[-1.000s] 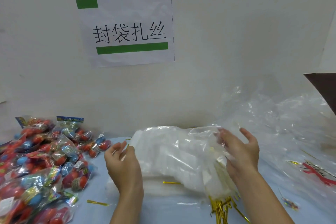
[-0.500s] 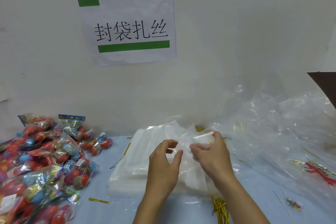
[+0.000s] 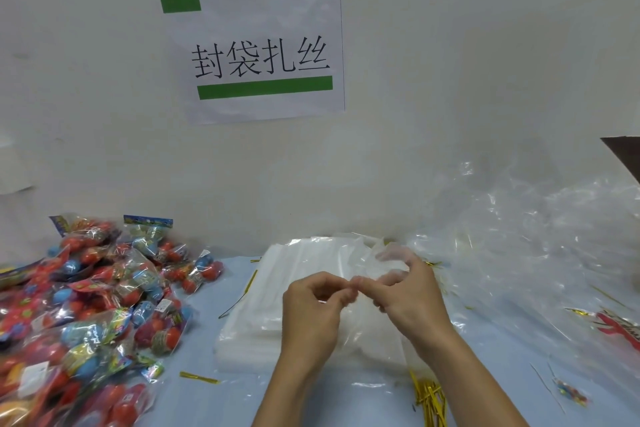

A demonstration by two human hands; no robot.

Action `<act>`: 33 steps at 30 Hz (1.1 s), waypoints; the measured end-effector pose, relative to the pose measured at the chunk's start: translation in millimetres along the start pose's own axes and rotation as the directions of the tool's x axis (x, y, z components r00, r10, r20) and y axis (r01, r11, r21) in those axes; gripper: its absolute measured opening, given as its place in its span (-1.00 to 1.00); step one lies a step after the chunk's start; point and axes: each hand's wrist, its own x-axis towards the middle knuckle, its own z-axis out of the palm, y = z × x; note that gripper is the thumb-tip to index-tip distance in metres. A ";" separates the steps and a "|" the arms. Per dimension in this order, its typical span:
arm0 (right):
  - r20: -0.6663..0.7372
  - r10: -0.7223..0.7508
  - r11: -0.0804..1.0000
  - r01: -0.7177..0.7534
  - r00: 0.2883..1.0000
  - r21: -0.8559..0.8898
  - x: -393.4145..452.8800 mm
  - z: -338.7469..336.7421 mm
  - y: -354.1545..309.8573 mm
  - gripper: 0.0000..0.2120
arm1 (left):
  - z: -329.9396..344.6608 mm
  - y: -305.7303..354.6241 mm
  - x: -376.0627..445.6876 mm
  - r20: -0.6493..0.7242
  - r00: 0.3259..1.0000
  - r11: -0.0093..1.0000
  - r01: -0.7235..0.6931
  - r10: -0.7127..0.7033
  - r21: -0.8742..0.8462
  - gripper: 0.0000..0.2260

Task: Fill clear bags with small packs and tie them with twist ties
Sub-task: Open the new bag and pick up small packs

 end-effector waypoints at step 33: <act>-0.235 -0.127 0.934 0.036 0.964 -0.356 6.3 -13.7 1.3 -0.69 | -13.8 -6.7 5.3 -0.340 0.927 0.977 -0.098 0.160 0.191 -0.76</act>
